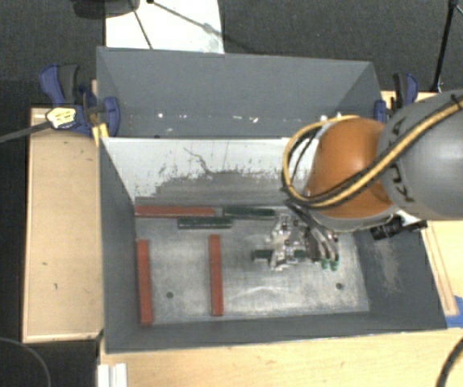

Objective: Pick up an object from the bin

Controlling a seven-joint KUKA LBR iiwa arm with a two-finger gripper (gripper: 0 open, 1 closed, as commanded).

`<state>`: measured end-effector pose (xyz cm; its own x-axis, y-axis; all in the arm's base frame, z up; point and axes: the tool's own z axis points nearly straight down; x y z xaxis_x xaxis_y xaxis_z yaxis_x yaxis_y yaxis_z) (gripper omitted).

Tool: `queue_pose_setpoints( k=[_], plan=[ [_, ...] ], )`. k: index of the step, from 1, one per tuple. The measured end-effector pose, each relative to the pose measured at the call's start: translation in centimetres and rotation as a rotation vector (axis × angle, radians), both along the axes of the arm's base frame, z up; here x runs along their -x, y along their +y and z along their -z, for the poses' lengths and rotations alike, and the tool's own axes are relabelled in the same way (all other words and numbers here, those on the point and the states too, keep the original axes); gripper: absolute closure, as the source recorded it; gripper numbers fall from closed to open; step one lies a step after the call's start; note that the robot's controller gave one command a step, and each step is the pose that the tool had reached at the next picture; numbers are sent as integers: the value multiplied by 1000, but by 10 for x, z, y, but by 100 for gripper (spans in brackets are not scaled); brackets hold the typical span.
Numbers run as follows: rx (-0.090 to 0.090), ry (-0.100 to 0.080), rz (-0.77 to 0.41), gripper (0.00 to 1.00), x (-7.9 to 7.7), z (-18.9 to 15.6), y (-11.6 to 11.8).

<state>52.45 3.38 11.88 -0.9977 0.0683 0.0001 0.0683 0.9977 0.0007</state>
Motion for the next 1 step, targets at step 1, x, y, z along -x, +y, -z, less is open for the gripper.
queue_pose_setpoints(
  k=[1],
  plan=[
    [0, -5, -1, 100, -1, -12, 0]
  ],
)
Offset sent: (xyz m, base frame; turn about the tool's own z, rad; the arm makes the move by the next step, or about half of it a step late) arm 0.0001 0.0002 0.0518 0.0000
